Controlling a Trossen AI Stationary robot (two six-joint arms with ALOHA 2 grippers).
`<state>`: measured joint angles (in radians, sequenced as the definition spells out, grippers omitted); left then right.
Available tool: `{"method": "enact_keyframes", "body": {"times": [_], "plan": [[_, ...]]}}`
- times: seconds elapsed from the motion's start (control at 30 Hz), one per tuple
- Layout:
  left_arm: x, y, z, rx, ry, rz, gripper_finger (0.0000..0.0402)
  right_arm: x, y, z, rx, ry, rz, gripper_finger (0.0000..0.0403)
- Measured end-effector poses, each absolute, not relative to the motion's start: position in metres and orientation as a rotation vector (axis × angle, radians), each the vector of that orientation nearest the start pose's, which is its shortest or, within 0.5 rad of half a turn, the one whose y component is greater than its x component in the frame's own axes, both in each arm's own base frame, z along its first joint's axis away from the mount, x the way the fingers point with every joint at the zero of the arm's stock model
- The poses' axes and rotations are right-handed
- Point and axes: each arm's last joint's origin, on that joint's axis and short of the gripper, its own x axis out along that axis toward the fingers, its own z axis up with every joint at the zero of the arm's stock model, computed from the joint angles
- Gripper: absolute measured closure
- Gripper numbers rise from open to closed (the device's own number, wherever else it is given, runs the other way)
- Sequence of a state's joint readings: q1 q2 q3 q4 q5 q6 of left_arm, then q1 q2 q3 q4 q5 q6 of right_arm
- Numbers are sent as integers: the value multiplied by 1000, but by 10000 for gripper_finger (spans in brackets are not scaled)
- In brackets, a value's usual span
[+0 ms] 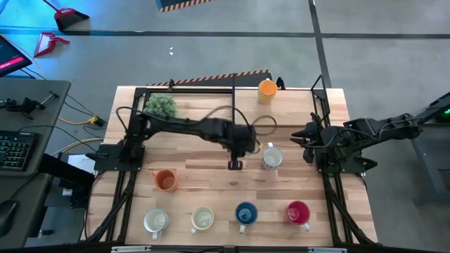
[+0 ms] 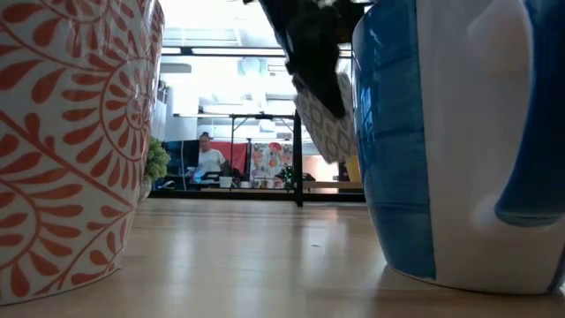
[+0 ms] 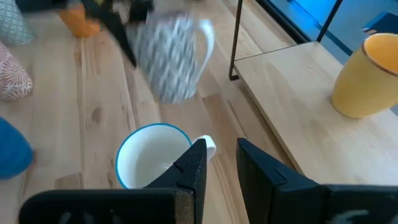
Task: Place coffee mugs
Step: Put the gray patterned mug on the shelf
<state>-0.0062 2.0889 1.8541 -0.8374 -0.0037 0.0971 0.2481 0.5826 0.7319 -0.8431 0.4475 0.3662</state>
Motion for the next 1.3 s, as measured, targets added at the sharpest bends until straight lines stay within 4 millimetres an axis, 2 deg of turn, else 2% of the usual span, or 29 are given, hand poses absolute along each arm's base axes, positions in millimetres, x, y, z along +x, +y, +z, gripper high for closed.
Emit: {"method": "enact_keyframes", "body": {"times": [0.1, 0.27, 0.8, 1.3], "plan": [[453, -8, 238, 98, 1110, -73, 394, 105, 14, 284, 124, 614, -288, 336], [452, -9, 242, 97, 1108, -90, 394, 105, 15, 283, 141, 623, -283, 336], [456, -18, 228, 10, 1145, -120, 394, 106, 15, 283, 137, 624, -291, 336], [458, -27, 200, -35, 1256, -122, 394, 106, 15, 283, 145, 623, -291, 336]]}}
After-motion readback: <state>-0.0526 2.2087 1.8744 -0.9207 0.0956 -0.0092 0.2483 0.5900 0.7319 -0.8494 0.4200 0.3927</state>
